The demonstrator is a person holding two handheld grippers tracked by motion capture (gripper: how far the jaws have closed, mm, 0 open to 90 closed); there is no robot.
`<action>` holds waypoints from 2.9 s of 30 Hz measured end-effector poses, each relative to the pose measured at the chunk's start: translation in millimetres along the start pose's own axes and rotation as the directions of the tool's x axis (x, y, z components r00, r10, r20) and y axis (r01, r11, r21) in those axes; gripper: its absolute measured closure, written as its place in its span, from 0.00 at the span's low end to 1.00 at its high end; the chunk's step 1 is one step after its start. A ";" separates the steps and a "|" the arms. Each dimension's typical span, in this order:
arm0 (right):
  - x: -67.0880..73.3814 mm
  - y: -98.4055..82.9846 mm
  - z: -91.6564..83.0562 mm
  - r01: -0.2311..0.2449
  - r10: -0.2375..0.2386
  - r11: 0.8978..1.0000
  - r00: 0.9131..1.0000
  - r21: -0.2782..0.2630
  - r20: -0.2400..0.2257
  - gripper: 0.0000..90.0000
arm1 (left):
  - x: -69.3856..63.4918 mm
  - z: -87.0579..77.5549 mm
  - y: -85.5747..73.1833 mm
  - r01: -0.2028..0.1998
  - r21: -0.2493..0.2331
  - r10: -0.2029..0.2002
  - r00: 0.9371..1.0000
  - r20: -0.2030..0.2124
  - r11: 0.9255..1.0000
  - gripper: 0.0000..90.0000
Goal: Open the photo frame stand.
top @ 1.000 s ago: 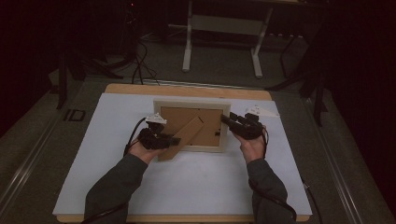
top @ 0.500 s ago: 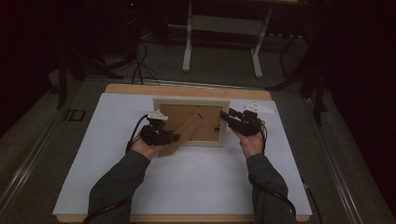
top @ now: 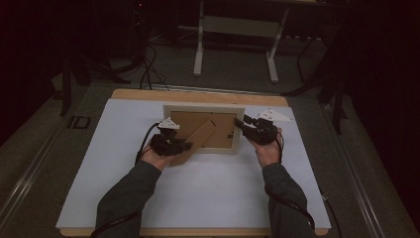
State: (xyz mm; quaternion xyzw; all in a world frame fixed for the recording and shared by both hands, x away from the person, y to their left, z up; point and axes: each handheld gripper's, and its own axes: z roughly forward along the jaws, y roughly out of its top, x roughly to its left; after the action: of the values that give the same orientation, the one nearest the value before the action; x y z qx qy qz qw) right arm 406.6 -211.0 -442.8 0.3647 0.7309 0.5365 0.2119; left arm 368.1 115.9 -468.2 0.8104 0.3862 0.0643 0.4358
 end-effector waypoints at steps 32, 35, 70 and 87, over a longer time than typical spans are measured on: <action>12.6 -7.8 -11.6 0.058 -0.058 0.998 0.997 -0.012 0.042 0.69 | -13.8 -3.7 9.1 -0.060 -0.001 0.060 0.998 0.000 0.998 0.87; 15.4 -9.3 -13.9 0.068 -0.068 0.998 0.996 -0.016 0.049 0.69 | -14.1 -4.2 9.8 -0.058 -0.006 0.058 0.998 -0.009 0.998 0.90; 34.6 -17.7 -24.6 0.110 -0.105 0.993 0.988 -0.032 0.115 0.69 | -20.4 -7.9 2.0 -0.066 -0.011 0.066 0.998 -0.007 0.998 0.92; 46.2 -23.1 -31.2 0.154 -0.147 0.988 0.978 -0.034 0.149 0.68 | -27.0 -10.1 -5.1 -0.089 -0.015 0.088 0.996 -0.015 0.996 0.93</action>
State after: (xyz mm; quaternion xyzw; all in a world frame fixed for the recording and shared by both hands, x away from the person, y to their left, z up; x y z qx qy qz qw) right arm 347.9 -199.2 -450.3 0.3418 0.7266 0.5071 0.3131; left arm 342.0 105.8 -459.7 0.8229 0.3525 0.0923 0.4359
